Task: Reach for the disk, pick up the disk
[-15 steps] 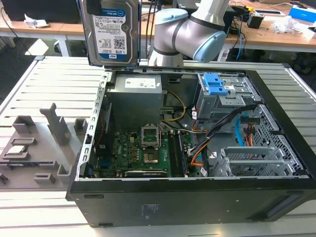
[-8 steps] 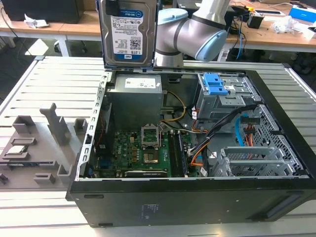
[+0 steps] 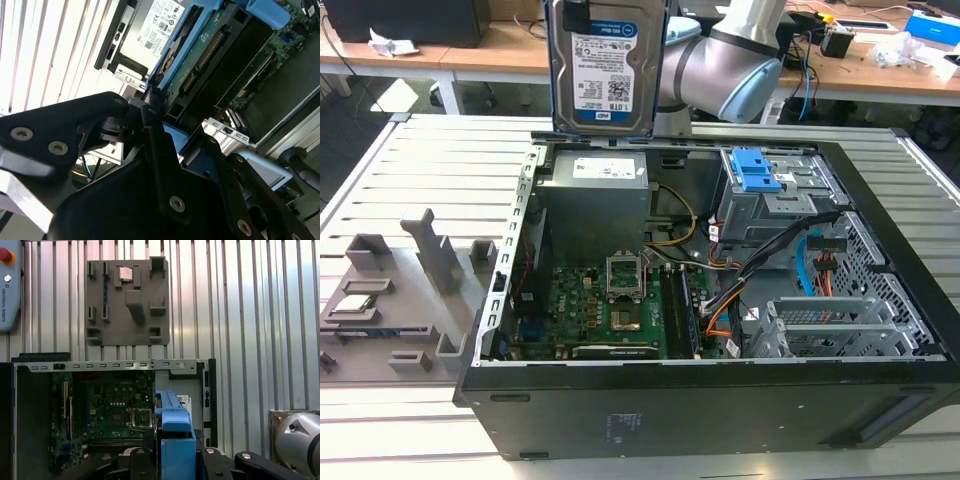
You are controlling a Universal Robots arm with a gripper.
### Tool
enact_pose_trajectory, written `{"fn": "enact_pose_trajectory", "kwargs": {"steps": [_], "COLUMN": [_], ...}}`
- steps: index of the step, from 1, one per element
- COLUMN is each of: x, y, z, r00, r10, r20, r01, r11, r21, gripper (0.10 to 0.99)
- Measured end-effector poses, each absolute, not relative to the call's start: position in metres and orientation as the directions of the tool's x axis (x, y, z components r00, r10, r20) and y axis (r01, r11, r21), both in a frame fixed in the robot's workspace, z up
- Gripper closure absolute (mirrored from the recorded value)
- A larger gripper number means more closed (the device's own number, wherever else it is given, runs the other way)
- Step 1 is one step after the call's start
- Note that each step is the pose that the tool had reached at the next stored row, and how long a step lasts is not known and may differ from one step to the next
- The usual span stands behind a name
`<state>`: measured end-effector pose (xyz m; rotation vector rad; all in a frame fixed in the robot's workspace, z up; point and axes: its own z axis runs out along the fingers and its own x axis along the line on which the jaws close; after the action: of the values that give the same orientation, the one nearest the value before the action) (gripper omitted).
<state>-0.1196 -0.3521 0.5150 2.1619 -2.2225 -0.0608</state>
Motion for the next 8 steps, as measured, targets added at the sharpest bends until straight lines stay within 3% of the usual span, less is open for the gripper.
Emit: {"fn": "enact_pose_trajectory", "kwargs": {"steps": [8], "x": [-0.1174], "y": [-0.3522], "z": [0.515], "r00": [-0.028], "r10": [-1.0], "r20": [0.002], "r01": [-0.998], "r11": [0.028], "r21": [0.056], "gripper": [0.718]}}
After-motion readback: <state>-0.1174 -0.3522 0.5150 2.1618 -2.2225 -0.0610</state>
